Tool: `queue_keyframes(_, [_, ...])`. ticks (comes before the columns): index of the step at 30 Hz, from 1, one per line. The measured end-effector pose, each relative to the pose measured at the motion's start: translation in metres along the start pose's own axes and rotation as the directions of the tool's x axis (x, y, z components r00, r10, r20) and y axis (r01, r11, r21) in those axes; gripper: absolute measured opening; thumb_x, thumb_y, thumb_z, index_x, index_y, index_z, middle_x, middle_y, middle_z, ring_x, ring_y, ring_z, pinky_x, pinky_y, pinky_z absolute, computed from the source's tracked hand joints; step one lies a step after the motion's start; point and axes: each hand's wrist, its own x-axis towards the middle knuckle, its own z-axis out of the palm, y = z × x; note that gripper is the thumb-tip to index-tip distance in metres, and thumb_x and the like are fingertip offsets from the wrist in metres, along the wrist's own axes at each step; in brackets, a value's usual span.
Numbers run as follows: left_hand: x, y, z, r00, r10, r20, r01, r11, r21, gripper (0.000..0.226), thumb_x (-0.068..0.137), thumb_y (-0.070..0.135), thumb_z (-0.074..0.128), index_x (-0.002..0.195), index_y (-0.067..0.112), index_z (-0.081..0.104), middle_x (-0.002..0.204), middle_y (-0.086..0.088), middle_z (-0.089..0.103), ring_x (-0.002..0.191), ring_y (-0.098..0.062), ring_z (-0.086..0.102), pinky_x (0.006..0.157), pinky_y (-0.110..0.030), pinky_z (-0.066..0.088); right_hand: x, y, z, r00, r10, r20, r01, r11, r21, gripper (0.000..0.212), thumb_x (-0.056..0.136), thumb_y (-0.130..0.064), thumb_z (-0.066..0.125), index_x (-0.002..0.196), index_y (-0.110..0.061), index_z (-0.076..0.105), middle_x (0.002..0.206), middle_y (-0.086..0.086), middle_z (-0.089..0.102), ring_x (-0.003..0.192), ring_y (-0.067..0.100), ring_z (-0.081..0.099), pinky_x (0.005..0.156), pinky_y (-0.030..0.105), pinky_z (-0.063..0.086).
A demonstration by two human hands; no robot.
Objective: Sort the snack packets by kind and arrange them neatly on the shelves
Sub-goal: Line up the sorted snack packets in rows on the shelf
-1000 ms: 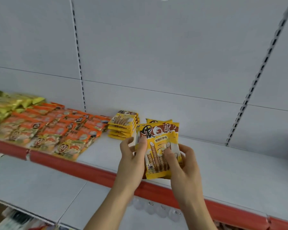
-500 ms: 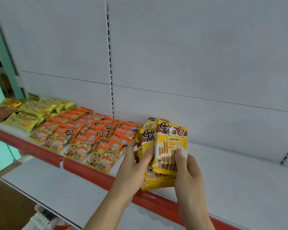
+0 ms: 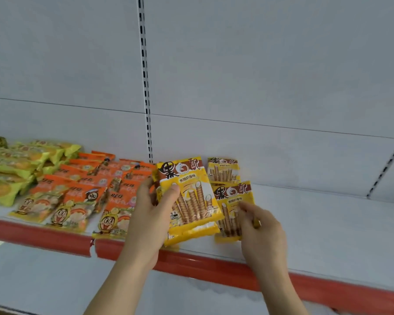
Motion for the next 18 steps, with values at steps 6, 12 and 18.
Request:
queue_keyframes(6, [0.006, -0.005, -0.019, 0.991, -0.067, 0.116, 0.075, 0.995, -0.064, 0.016, 0.097, 0.039, 0.067, 0.105, 0.050, 0.059, 0.105, 0.019, 0.074, 0.113, -0.009, 0.066, 0.110, -0.053, 0.046, -0.017, -0.006, 0.017, 0.991, -0.055, 0.125, 0.120, 0.785, -0.608, 0.027, 0.100, -0.042, 0.045, 0.095, -0.026, 0.066, 0.087, -0.004, 0.060, 0.091, 0.025, 0.058, 0.073, 0.037, 0.048])
queue_keyframes(12, [0.004, -0.002, -0.019, 0.975, -0.043, 0.216, 0.074, 0.988, -0.139, 0.073, 0.068, 0.065, 0.075, 0.136, 0.043, 0.055, 0.121, 0.014, 0.073, 0.123, -0.017, 0.065, 0.110, -0.058, 0.046, -0.022, -0.017, 0.018, 0.987, 0.063, 0.147, 0.075, 0.628, -0.775, 0.033, 0.098, -0.051, 0.037, 0.112, -0.038, 0.063, 0.115, -0.007, 0.057, 0.112, 0.023, 0.048, 0.086, 0.037, 0.038])
queue_keyframes(18, [-0.003, -0.007, -0.008, 0.965, -0.019, 0.263, 0.051, 0.992, -0.114, 0.054, 0.082, 0.059, 0.076, 0.130, 0.045, 0.056, 0.113, 0.016, 0.075, 0.114, -0.010, 0.068, 0.107, -0.050, 0.049, -0.016, -0.020, 0.007, 0.971, 0.045, 0.235, 0.148, 0.662, -0.735, 0.031, 0.096, -0.033, 0.047, 0.126, -0.033, 0.056, 0.130, -0.002, 0.055, 0.119, 0.026, 0.047, 0.093, 0.037, 0.042])
